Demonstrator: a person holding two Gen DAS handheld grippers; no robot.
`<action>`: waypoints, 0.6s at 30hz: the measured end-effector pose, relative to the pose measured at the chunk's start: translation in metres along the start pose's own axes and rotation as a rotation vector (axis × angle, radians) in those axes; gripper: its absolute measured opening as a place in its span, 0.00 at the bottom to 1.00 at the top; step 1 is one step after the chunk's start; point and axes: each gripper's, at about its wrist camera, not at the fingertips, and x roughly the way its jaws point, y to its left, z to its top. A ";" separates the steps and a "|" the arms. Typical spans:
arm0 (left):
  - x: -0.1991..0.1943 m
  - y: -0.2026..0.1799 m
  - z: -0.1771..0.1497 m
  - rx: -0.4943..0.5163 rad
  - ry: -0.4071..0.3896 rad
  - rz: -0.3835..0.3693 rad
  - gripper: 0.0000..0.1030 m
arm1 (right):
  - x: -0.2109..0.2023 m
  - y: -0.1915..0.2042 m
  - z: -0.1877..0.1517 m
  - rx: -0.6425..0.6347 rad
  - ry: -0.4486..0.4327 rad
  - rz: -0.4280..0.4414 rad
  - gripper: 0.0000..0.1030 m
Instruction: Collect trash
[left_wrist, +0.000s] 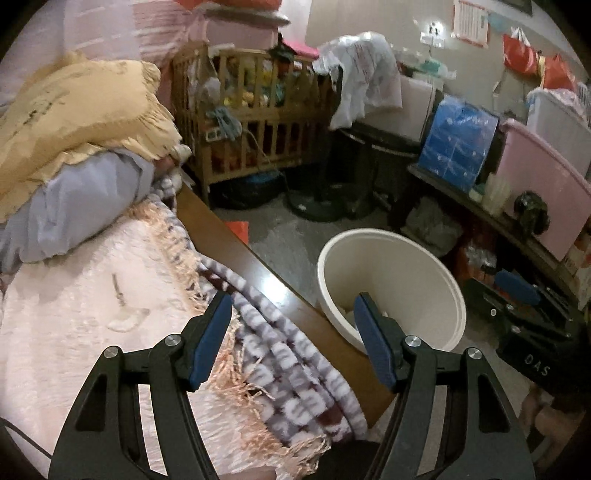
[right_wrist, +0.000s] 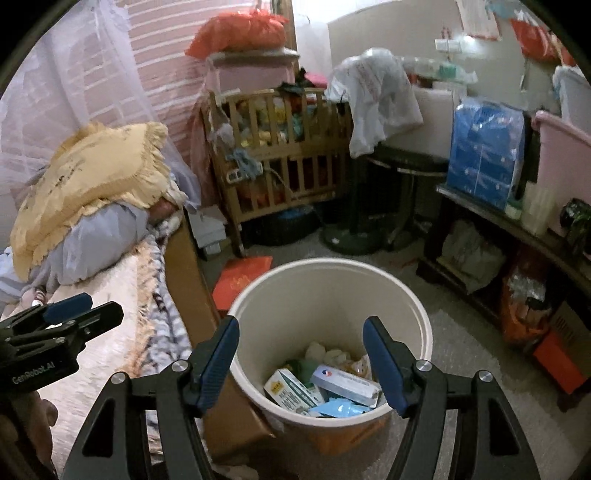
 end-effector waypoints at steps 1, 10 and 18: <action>-0.004 0.001 0.000 0.001 -0.013 0.003 0.66 | -0.005 0.004 0.001 -0.007 -0.012 0.001 0.65; -0.028 0.009 -0.002 0.012 -0.077 0.030 0.66 | -0.028 0.028 0.006 -0.055 -0.069 -0.006 0.67; -0.034 0.017 -0.005 0.007 -0.085 0.041 0.66 | -0.032 0.035 0.007 -0.060 -0.081 0.005 0.69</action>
